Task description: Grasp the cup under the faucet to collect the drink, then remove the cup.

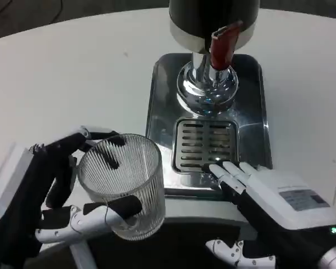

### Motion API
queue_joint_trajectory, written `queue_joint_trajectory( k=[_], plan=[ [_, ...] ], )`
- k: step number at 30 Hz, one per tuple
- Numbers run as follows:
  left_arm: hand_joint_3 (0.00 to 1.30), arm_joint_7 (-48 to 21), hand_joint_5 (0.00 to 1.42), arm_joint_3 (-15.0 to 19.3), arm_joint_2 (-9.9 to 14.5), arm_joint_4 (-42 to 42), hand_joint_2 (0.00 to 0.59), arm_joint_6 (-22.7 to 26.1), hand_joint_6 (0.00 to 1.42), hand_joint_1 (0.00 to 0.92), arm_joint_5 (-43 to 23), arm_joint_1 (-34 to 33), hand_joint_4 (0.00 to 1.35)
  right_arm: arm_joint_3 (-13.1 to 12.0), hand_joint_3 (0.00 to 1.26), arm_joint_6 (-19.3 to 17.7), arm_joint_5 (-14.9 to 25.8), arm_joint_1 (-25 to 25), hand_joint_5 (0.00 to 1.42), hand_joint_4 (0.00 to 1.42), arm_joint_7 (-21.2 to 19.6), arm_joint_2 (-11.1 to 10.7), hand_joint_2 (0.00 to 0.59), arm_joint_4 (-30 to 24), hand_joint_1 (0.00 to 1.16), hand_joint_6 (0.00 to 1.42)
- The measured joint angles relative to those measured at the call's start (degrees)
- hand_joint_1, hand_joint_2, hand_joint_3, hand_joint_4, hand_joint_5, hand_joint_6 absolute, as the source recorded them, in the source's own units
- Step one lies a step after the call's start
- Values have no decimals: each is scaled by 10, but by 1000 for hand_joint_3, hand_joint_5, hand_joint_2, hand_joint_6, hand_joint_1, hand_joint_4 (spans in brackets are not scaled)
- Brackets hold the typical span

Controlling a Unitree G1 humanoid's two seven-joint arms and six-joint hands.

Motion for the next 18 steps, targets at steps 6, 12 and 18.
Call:
queue_joint_trajectory(
  k=[6, 12, 18],
  plan=[
    [1026, 0, 1424, -6, 0, 13, 228, 0, 1424, 519, 14, -13, 1216, -6, 52, 0, 0, 4, 0, 0, 0, 5, 390, 0, 376, 0],
    [1026, 1, 1424, -6, 0, 22, 228, 0, 1424, 519, 16, -30, 1216, -14, 53, 0, 1, 17, 0, 0, 0, 9, 390, -5, 376, 0],
    [1026, 4, 1424, -6, 0, 39, 228, 0, 1424, 518, 27, -46, 1216, -23, 54, 0, 3, 21, 0, 0, 0, 12, 390, -8, 376, 0]
  ],
)
